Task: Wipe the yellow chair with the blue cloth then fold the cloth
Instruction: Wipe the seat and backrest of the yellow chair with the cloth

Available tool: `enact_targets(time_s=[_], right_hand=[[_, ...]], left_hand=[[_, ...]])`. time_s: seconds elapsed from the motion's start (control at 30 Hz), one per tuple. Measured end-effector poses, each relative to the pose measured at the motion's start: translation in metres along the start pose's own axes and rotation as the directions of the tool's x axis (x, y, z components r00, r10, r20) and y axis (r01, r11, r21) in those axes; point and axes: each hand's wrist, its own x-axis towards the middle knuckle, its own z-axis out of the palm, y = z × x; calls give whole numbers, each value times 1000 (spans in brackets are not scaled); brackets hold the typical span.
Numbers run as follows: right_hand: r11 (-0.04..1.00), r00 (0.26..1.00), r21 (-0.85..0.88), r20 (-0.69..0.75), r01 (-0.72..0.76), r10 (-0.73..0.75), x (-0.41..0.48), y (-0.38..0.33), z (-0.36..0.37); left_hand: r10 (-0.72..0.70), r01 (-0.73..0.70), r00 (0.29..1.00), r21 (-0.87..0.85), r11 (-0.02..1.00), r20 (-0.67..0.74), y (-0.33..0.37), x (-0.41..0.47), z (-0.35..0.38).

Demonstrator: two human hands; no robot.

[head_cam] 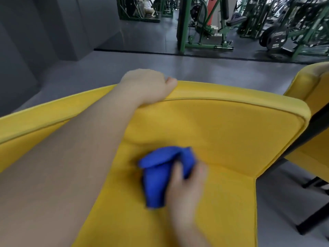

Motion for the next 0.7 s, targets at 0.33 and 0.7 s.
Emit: enact_targets(time_s=[0.33,0.7], right_hand=[[989,988,-65,69,-136,140,-12,42,5],[999,905,-13,425,-37,39,-150,-60,55]], left_hand=[[-418,414,904,62,908,92,-108,-125,-25],[-308,321,946,143,936,-104,-102,-115,-10]])
